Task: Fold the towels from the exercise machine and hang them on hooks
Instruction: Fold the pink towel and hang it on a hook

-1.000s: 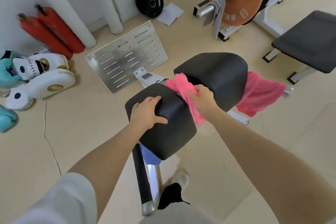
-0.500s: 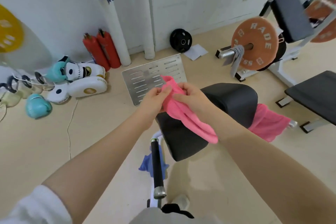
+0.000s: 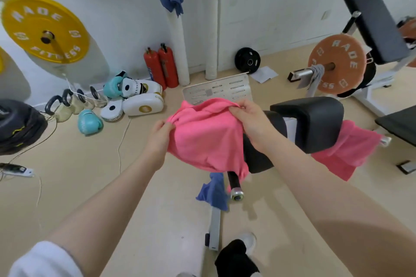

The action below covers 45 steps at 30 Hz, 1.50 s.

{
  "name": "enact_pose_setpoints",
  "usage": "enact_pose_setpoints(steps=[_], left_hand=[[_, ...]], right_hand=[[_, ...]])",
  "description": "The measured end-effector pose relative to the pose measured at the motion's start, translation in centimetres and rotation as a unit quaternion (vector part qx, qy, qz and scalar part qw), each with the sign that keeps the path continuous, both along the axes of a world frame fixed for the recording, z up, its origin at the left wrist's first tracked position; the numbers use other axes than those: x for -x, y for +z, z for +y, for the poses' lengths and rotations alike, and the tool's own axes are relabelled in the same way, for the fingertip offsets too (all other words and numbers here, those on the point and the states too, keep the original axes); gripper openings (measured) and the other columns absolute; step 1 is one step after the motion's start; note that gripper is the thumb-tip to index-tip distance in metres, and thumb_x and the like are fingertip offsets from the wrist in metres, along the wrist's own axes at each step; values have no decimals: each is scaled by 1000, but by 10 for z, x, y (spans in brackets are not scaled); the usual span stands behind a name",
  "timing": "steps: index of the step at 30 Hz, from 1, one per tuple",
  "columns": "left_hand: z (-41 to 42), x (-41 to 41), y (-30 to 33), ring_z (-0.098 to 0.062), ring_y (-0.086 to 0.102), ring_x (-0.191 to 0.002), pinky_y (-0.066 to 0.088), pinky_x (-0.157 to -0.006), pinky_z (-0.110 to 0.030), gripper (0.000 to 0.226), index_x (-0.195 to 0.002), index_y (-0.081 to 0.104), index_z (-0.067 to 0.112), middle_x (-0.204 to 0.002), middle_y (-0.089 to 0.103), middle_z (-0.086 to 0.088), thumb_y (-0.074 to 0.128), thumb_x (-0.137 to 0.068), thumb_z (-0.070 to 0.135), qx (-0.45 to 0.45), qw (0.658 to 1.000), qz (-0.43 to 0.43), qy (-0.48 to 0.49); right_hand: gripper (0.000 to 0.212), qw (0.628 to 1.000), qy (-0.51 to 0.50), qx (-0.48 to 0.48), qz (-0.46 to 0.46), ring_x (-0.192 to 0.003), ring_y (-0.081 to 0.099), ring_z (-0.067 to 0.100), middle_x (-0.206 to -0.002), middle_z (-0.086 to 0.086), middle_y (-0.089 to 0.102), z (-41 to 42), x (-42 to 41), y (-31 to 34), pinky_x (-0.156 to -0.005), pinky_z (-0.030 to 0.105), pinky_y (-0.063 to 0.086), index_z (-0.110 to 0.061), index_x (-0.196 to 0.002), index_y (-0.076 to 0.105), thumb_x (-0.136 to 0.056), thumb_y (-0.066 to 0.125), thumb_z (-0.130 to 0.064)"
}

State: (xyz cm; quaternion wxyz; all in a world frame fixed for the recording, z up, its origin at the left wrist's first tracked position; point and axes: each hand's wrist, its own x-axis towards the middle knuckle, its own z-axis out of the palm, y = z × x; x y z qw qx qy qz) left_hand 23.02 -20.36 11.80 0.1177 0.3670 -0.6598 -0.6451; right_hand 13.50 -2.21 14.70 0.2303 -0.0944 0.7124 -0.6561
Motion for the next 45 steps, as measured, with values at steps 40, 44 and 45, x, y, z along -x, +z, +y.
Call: enact_pose_setpoints(steps=[40,44,45], left_hand=[[185,39,53,-15,59,-70,54,-75,-27,18,-81,58,13,-72,59,-2,46,-89,2,18,953,-39,-301],[212,72,45,-5,52,-48,50,-61,-23,31,-63,54,15,-52,53,3,43,-89,4,49,974,-2,-223],[218,80,43,-4,47,-40,49,-58,-22,35,-59,51,15,-44,48,6,42,-90,5,26,985,11,-173]], right_hand=[[28,957,241,-45,153,-68,58,-9,-75,-14,62,116,33,20,-66,8,46,-18,-79,63,-91,47,2],[25,977,150,-30,150,-72,60,0,-80,-7,64,148,62,17,-71,19,50,-22,-79,61,-90,52,-2],[14,980,150,-30,124,-72,62,3,-84,0,66,158,68,17,-72,22,53,-16,-84,64,-90,55,-8]])
